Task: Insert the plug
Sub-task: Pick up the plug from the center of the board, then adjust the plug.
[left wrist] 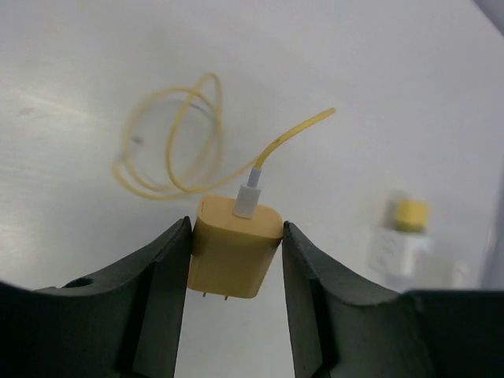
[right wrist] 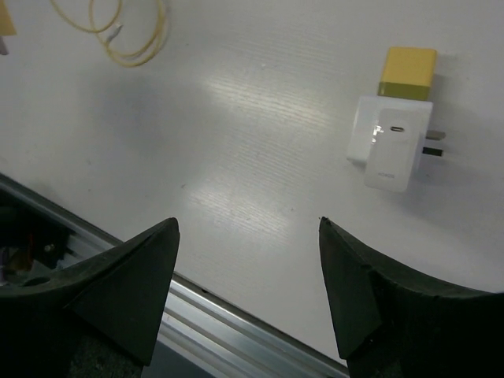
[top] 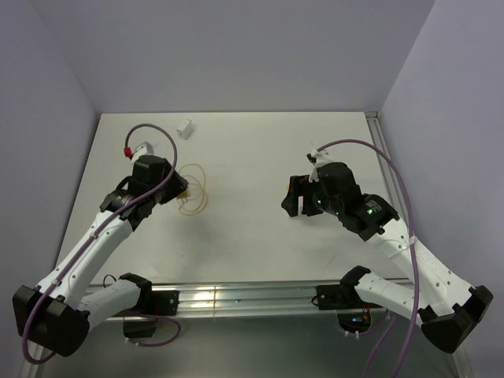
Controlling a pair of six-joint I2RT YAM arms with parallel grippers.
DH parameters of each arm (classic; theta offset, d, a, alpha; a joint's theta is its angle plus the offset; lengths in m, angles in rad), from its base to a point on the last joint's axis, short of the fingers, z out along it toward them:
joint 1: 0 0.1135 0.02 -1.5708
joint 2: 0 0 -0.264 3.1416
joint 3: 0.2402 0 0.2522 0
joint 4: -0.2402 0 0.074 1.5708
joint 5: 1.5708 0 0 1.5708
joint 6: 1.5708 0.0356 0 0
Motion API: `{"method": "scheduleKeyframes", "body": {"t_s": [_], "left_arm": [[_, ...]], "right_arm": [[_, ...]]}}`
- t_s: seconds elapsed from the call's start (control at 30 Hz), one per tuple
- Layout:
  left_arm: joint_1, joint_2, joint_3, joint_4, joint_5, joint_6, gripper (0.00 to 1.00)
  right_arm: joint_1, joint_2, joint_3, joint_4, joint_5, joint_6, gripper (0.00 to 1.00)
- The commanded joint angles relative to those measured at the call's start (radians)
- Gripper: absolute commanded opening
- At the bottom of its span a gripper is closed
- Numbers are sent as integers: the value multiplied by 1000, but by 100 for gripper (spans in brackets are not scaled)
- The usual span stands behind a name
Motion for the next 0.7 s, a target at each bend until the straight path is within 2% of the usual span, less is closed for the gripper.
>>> {"method": "scheduleKeyframes", "body": {"t_s": [0.0,0.1,0.17,0.27,0.4,0.47,0.6,0.67], "left_arm": [[-52,-22,68,149,349,138,0],[-74,-28,61,311,584,123,0],[-98,-25,73,335,580,55,0],[-135,-16,85,368,571,-37,0],[-172,10,102,332,495,-144,0],[-189,31,106,315,458,-198,0],[-227,73,151,223,369,-246,0],[-253,87,168,195,327,-267,0]], "right_arm": [[7,3,15,112,-128,-5,78],[4,7,9,190,-297,8,74],[7,-6,-5,239,-384,47,69],[13,-42,-69,398,-464,135,66],[53,-56,-129,578,-446,219,63],[100,-21,-119,600,-425,233,61],[212,39,-67,620,-243,215,62],[257,87,-53,626,-203,207,62]]}}
